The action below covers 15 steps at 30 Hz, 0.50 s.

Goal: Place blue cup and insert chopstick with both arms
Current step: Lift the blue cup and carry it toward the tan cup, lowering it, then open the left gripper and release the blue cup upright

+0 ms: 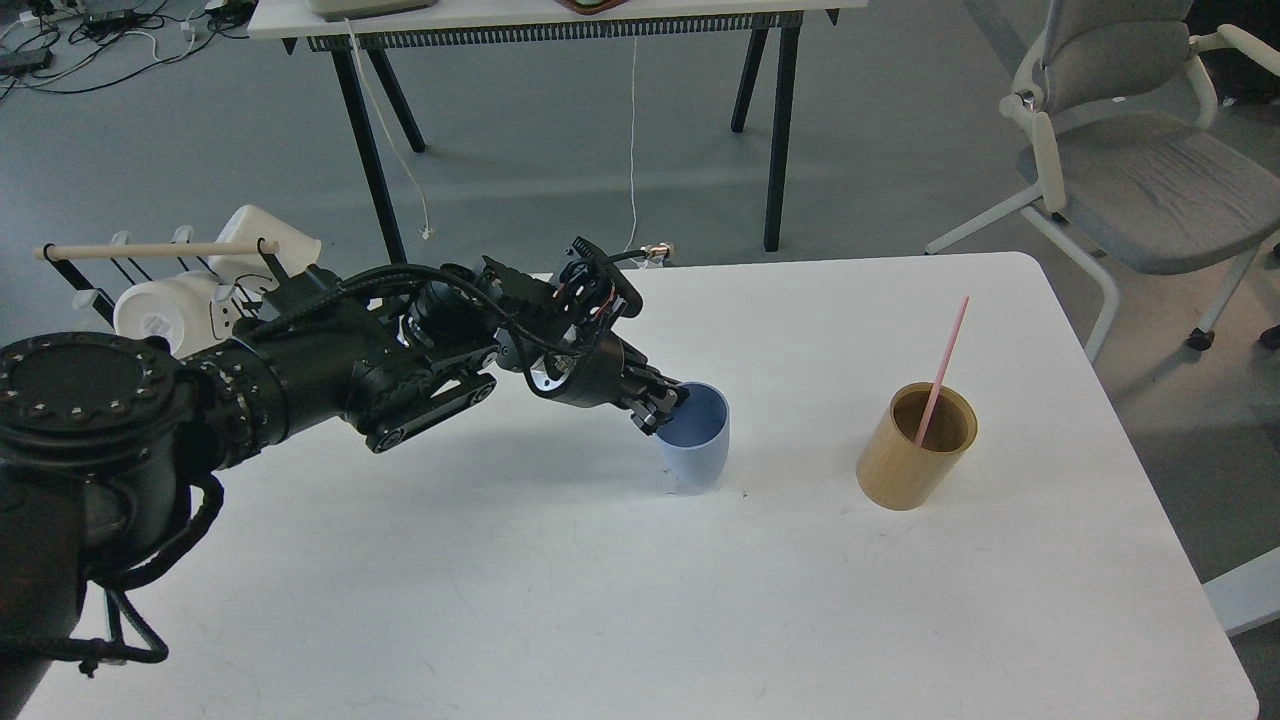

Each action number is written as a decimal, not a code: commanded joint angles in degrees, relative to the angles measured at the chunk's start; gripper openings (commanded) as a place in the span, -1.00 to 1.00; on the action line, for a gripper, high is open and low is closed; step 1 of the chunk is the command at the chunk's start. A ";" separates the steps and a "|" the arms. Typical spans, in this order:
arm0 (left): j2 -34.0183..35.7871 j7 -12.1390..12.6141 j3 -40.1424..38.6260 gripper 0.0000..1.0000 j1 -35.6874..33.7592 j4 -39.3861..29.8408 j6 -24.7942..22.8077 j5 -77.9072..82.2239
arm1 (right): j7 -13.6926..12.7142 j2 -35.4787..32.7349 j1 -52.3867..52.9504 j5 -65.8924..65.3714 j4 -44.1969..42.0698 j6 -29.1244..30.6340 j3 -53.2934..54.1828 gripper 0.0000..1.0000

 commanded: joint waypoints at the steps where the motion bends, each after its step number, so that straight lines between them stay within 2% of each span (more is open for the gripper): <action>1: 0.32 0.00 0.00 -0.89 0.07 0.07 0.41 -0.26 | 0.00 0.22 -0.07 0.00 0.02 0.00 0.00 1.00; 5: 0.58 0.00 0.26 -0.76 0.42 0.06 0.41 0.18 | 0.00 0.31 -0.16 0.00 0.02 0.00 -0.08 1.00; 15: 1.11 0.00 0.09 -0.65 0.42 0.33 -0.03 -0.61 | 0.00 0.22 0.19 0.00 0.02 0.00 0.00 1.00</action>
